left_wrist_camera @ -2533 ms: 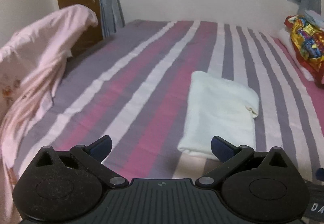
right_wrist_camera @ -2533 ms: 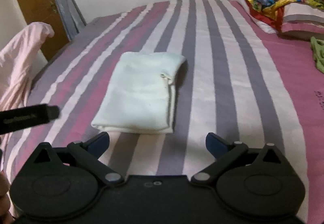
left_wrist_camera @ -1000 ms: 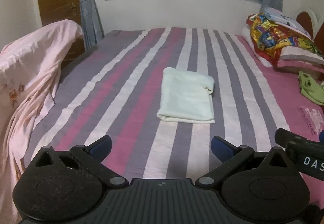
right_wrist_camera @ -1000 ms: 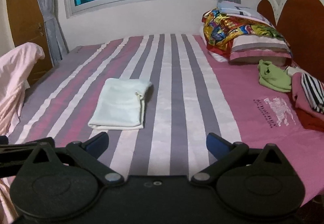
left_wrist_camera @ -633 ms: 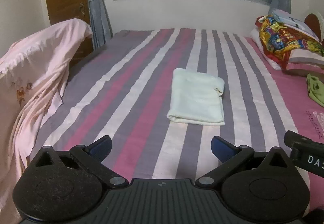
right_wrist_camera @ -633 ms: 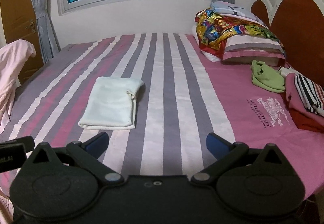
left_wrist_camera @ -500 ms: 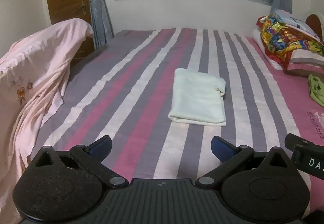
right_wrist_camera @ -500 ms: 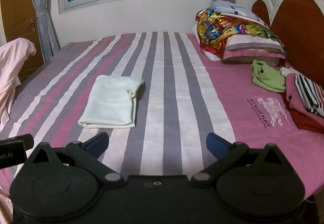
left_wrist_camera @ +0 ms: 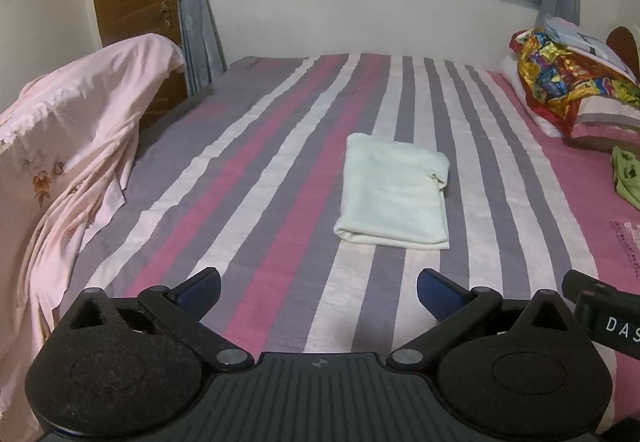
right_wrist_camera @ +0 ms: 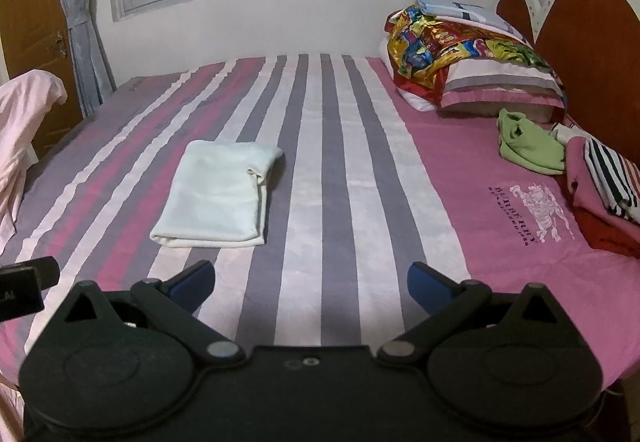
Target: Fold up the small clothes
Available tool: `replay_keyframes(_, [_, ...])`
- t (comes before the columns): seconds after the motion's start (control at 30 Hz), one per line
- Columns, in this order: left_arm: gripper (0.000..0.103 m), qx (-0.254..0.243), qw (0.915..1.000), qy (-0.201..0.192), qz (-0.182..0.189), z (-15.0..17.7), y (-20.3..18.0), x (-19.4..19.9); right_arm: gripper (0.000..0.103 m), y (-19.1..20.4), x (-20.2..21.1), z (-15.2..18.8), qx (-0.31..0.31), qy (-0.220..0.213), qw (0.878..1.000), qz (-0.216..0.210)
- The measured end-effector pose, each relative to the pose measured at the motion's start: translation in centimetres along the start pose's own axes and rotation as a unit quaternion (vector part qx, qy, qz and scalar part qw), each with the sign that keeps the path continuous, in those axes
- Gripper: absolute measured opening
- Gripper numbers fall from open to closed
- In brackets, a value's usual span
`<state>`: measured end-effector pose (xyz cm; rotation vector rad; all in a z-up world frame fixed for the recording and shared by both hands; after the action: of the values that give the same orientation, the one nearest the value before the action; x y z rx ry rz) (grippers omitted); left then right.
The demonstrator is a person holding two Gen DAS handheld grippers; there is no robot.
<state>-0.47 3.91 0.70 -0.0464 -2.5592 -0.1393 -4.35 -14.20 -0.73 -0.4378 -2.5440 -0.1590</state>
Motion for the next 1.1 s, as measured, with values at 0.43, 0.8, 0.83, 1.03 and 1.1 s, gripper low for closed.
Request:
replay_keyframes(0.43, [0.103,0.002,1.0,0.007,-0.001,0.0,-0.1,-0.6,0.102,0.0,-0.3,-0.1,-0.001,-0.001,1.0,-0.003])
replay_keyframes(0.8, [0.103,0.003,1.0,0.009,0.001,-0.2,0.0,-1.1,0.102,0.0,-0.6,-0.3,-0.003,0.003,1.0,-0.007])
replay_keyframes(0.83, [0.103,0.002,1.0,0.01,0.0,-0.2,0.0,-1.1,0.102,-0.1,-0.6,-0.3,-0.004,0.004,1.0,-0.007])
replay_keyframes(1.03, [0.103,0.003,0.9999,0.012,0.003,-0.3,0.0,-1.4,0.103,0.0,-0.9,-0.4,-0.004,0.007,1.0,-0.009])
replay_keyframes(1.1, [0.103,0.004,0.9999,0.014,0.004,-0.3,0.0,-1.5,0.102,0.1,-1.1,-0.3,-0.003,0.009,1.0,-0.009])
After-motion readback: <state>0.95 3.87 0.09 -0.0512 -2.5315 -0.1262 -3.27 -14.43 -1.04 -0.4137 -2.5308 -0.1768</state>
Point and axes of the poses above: each gripper's, at about its wrist camera, not at the fingertips, and x roughly against the way its jaws point, y to its left, z to its underside, the point moved 2 cm from there along -x, roughly the way its jaws point, and after that the axes turned 7 degrees about -y, right-handed, at the moved point
